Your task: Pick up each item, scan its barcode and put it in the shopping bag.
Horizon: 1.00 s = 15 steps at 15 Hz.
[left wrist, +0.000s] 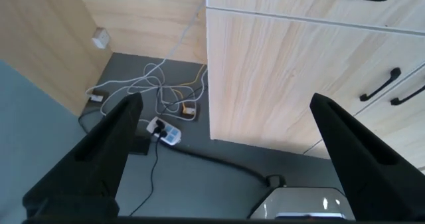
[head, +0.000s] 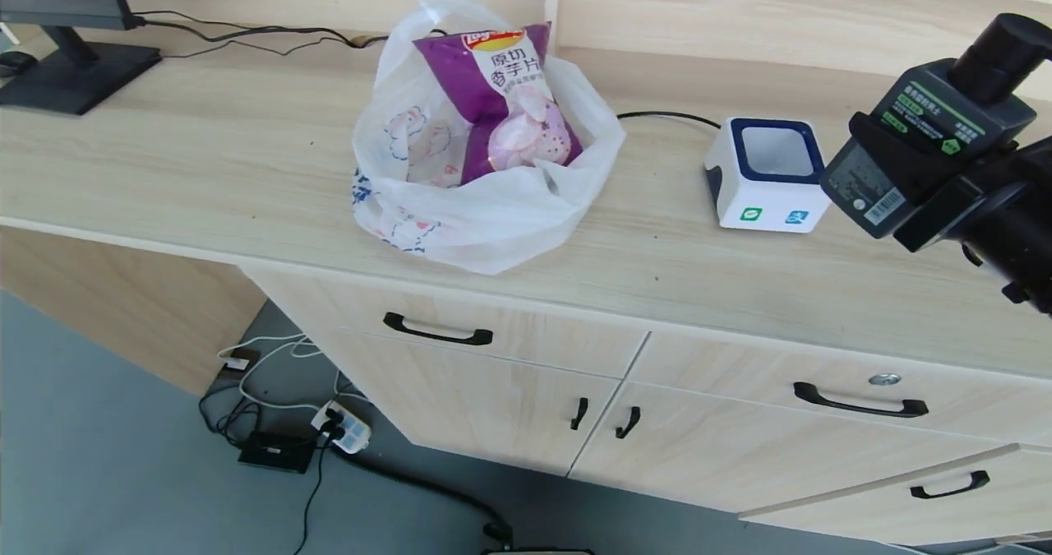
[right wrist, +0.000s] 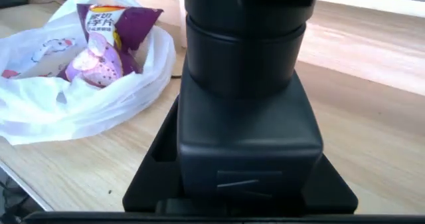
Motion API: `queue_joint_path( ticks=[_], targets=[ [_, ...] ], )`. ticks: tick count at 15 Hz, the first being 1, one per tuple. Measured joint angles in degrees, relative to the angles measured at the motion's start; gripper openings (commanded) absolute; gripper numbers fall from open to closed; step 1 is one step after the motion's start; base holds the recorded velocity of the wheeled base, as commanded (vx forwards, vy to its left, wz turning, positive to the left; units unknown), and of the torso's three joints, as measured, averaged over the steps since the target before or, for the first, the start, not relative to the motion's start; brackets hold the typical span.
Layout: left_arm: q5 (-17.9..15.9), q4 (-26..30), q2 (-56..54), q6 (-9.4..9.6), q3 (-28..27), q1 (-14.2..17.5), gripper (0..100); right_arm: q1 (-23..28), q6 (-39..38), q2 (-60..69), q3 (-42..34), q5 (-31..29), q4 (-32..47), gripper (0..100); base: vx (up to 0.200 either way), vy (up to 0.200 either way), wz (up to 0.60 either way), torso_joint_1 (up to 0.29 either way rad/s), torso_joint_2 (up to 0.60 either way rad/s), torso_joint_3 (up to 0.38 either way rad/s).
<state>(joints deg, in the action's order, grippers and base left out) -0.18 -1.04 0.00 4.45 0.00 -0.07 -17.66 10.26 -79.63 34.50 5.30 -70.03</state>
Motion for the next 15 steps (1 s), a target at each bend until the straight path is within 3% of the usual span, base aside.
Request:
queue_joint_path(
  ticks=[6,9,13,15],
  targets=[
    [0.0,0.0,0.0,-0.21,0.0,0.0,100,0.2,-1.2,0.3,1.9,0.6,3.5,0,0.000,0.000,0.60,0.003,0.00,0.002],
    [0.0,0.1,0.0,-0.49,0.0,0.0,100,-0.1,-1.4,-0.2,7.7,6.0,13.0,0,0.133,0.000,0.00,0.002,0.00,-0.002],
    [0.0,0.1,0.0,-0.87,0.0,-0.1,100,-1.3,-5.0,-3.2,14.0,8.4,14.5,0,0.200,0.000,0.00,-0.004,0.00,0.002],
    [0.0,0.0,0.0,-0.87,0.0,0.0,100,-1.6,-5.2,-5.2,16.3,9.9,14.8,0,0.000,0.000,0.00,0.000,0.00,0.000]
  ],
)
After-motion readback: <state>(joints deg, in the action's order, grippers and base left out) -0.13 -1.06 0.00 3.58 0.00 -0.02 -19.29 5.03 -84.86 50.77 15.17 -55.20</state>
